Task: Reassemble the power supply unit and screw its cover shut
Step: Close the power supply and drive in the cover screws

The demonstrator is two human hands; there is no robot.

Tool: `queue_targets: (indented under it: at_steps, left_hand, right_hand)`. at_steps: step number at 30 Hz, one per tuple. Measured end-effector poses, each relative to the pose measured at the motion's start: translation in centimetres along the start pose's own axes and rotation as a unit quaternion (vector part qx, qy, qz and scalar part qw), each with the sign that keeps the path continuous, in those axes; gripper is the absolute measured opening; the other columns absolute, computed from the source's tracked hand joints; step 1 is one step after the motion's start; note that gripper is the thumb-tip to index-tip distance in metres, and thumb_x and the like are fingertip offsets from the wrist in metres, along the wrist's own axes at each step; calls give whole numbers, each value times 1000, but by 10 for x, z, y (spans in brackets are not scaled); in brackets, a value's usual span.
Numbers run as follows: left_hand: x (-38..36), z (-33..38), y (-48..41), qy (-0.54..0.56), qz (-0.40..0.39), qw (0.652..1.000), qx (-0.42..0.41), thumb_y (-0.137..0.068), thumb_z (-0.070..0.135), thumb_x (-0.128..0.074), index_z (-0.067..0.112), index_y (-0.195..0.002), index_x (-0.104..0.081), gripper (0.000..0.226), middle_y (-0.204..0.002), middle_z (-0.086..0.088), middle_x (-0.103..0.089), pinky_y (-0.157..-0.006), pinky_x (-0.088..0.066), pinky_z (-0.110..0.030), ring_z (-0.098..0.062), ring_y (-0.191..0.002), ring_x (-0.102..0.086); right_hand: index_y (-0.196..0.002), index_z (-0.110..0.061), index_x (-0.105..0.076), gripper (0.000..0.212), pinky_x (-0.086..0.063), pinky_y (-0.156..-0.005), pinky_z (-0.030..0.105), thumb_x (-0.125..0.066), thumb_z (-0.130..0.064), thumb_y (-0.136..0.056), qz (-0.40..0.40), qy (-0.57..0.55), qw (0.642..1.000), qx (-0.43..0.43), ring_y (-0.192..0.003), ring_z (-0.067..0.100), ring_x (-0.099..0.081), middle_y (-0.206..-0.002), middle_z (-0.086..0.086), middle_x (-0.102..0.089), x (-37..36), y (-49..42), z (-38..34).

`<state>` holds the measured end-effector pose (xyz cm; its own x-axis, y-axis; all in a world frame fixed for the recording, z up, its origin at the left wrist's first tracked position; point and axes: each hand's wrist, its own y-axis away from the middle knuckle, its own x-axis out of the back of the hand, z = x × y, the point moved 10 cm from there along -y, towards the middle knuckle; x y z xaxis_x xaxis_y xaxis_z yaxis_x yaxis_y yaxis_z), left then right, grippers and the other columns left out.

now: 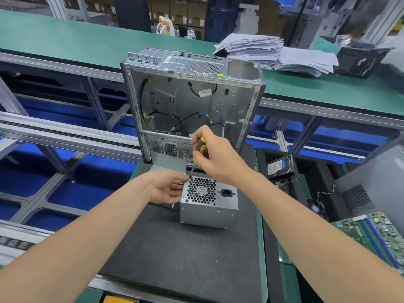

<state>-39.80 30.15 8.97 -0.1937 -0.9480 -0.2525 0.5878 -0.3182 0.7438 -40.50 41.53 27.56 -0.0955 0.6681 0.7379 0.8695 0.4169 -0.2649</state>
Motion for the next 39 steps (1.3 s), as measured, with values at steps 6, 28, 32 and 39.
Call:
queue_targets:
  at_steps: [6, 28, 32, 39]
  left_hand:
    - [2, 3, 1, -20, 12, 1000, -5, -99, 15, -65, 11, -100, -65, 4, -103, -11, -70, -86, -55, -36, -23, -95, -66]
    - [1, 4, 1, -30, 24, 999, -12, -99, 16, -67, 9, -109, -67, 12, -98, -9, -75, -74, -57, -33, -20, -93, -69]
    - [1, 6, 2, -28, 33, 999, -17, -100, 13, -66, 6, -118, -65, 19, -107, -12, -72, -82, -59, -34, -23, -98, -68]
    - [0, 7, 3, -34, 36, 998, -26, -100, 14, -65, 6, -122, -64, 23, -113, -13, -70, -80, -57, -34, -23, -98, -65]
  right_hand:
    - [-107, -25, -49, 19, -47, -63, 35, -64, -17, -99, -65, 60, 996, 12, -67, 13, -54, -83, -5, -64, -5, -16, -13]
    - [-92, -22, -61, 12, -64, -66, 38, -70, -15, -95, -120, 93, 988, -43, -62, 7, -74, -85, -3, -73, 4, -41, -2]
    - [-86, -9, -56, 30, -62, -58, 36, -71, -34, -96, -48, 113, 985, -123, -49, 13, -71, -64, 5, -74, 11, -40, 8]
    - [-66, -14, -46, 55, -40, -50, 32, -70, -56, -92, -23, 270, 954, -129, -59, 27, -54, -63, 3, -52, 15, -46, 4]
